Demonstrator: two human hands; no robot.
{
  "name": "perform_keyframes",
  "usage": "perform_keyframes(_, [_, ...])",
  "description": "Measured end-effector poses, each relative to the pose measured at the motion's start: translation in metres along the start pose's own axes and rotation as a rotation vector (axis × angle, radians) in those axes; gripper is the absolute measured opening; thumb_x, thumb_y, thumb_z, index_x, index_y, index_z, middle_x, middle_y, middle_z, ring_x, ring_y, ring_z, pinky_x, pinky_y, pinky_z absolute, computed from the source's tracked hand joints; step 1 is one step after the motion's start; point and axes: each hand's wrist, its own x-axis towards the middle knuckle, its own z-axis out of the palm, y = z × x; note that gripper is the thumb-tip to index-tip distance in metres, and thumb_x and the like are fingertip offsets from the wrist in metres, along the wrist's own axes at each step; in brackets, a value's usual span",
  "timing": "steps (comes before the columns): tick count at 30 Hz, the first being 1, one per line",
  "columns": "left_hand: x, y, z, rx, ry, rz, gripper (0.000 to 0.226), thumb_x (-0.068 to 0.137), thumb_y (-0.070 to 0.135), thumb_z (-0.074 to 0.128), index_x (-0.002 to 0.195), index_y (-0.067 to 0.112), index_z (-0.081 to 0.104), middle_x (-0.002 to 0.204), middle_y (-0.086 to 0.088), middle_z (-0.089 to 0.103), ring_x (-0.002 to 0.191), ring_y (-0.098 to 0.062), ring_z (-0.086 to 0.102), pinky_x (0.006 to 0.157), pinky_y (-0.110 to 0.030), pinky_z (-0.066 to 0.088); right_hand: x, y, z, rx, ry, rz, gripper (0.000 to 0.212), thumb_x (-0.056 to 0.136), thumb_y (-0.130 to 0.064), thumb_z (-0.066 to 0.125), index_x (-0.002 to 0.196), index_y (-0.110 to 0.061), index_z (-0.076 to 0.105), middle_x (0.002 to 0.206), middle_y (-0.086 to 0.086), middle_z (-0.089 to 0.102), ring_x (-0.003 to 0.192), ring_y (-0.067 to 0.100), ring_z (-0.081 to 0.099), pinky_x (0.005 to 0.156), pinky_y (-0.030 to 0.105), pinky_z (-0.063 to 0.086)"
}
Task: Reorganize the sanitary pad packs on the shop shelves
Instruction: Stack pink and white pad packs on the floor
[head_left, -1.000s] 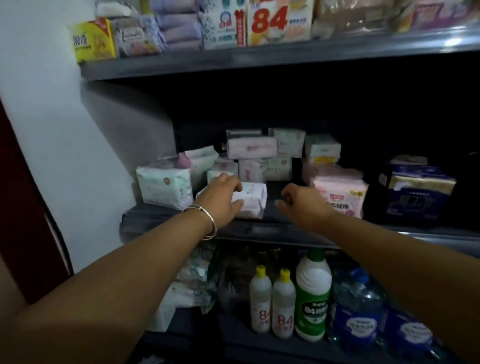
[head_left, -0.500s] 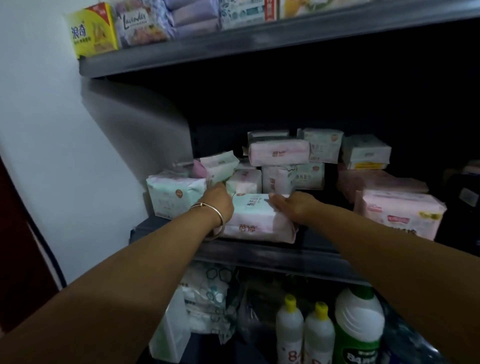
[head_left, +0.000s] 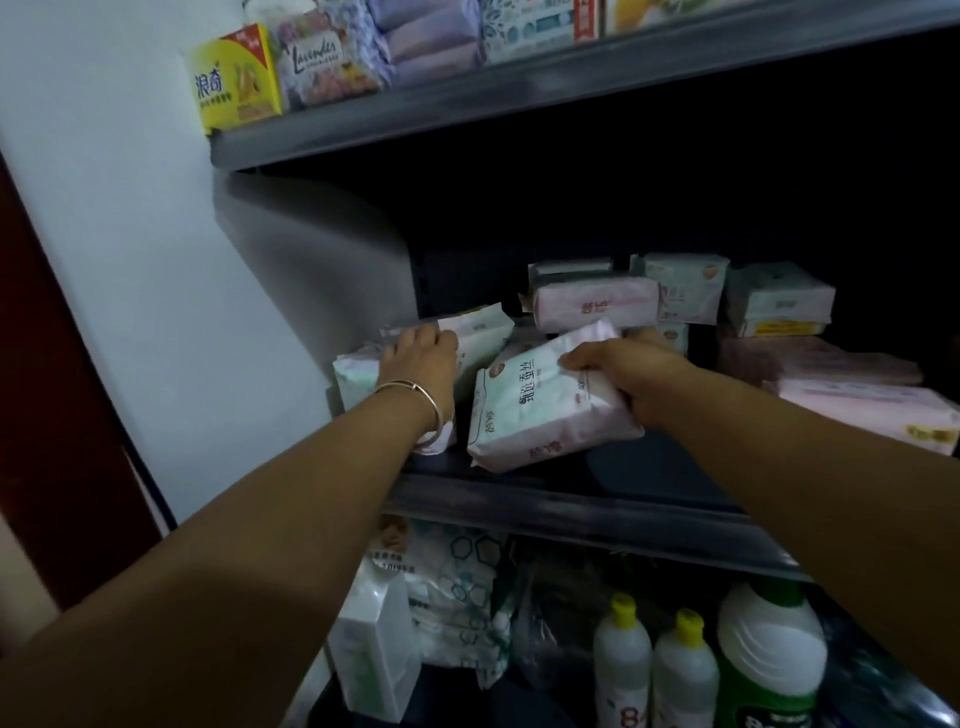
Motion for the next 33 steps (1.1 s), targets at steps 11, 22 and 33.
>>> perform_keyframes(11, [-0.010, -0.022, 0.014, 0.493, -0.061, 0.059, 0.051, 0.090, 0.027, 0.052, 0.136, 0.012, 0.035, 0.143, -0.015, 0.029, 0.131, -0.033, 0.030, 0.107, -0.047, 0.030, 0.000, 0.004, -0.001, -0.077, -0.080, 0.026, 0.044, 0.072, -0.006, 0.075, 0.113, -0.005, 0.057, 0.101, 0.017, 0.069, 0.085, 0.033, 0.069, 0.067, 0.043, 0.058])
perform_keyframes(22, [-0.071, -0.031, -0.067, 0.438, -0.059, 0.173, 0.075, 0.075, 0.033, 0.074, 0.136, 0.012, 0.036, 0.129, -0.017, 0.035, 0.117, -0.035, 0.039, 0.094, -0.043, 0.040, -0.068, -0.020, 0.023, -0.161, 0.067, -0.247, 0.052, 0.070, -0.017, 0.075, 0.113, -0.011, 0.047, 0.112, 0.007, 0.054, 0.097, 0.024, 0.058, 0.076, 0.039, 0.055])
perform_keyframes(33, [-0.201, -0.008, -0.041, 0.533, -0.665, 0.228, 0.095, 0.070, 0.030, 0.080, 0.141, 0.006, 0.022, 0.142, -0.019, 0.033, 0.127, -0.032, 0.040, 0.102, -0.040, 0.039, -0.170, 0.055, 0.039, -0.761, -0.189, -0.253, 0.055, 0.067, -0.022, 0.081, 0.111, -0.011, 0.050, 0.112, 0.012, 0.052, 0.092, 0.023, 0.051, 0.070, 0.031, 0.045])
